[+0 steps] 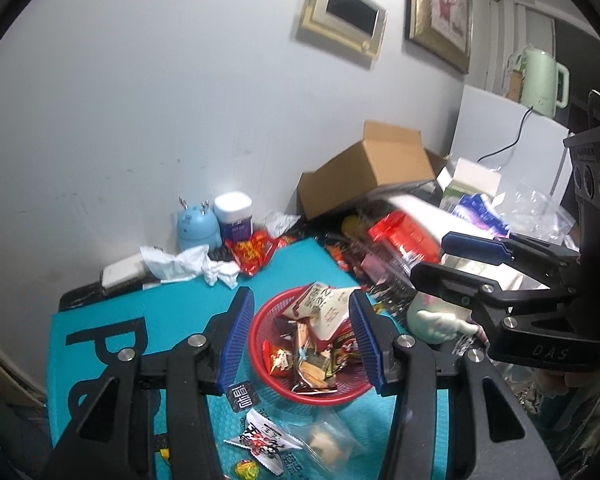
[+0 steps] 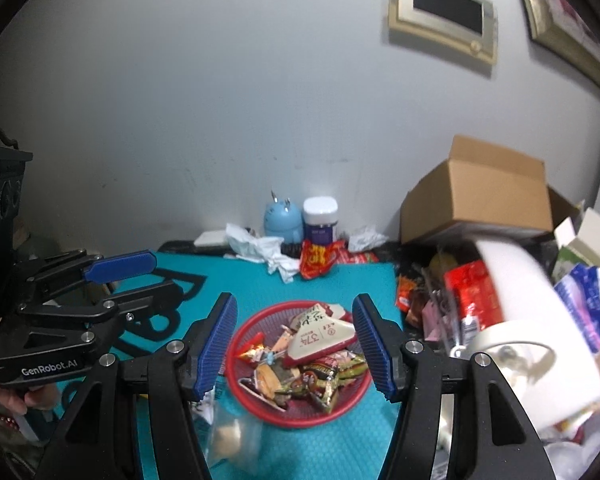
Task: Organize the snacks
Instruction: 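Move both open tools back from the basket toward the clear cookie bag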
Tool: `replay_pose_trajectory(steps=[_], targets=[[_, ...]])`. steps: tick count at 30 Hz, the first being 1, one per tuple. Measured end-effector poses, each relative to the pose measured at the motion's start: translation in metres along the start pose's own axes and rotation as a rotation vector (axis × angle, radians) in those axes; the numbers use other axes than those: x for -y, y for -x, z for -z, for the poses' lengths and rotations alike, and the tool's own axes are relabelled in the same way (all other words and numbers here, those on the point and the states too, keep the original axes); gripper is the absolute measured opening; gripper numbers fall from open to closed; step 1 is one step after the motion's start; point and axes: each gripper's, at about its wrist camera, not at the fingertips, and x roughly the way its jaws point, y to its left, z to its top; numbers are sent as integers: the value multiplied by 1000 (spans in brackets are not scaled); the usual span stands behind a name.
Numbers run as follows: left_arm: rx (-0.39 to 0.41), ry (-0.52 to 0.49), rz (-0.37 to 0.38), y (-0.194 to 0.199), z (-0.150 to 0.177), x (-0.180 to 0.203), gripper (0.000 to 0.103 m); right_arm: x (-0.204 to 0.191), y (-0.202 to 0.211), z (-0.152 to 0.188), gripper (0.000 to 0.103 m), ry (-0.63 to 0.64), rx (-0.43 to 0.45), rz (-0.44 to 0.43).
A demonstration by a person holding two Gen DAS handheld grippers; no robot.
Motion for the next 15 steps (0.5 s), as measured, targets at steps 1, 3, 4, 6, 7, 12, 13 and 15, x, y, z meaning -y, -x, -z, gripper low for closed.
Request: replay_pose_trajectory(steps=[1,3,4,6,7,12,13,15], targets=[[11,-2,0,7,-1,2,48,-1,6,0,60,3,9,3],[27,-7,-2,19,-1,6,48,-6,22,-1,60,12,34,8],[33,-8,-6,25,-2,7,48,-8,29,-1,60,16,45,10],[51,-6,-23,37,-1,10,48,-15,43,0,64,22,67,11],[58,-3,-31,44,0,11,49,-18,50,0,66,26,78,11],[73,-1,-32,69,5,15,49,-35,76,4,73,42,116,15],[78,-1,-29,74,7,16,49,-38,82,6,75,45,127,14],[84,-4,-28,82,11,19,49,-44,92,8,75,49,140,11]])
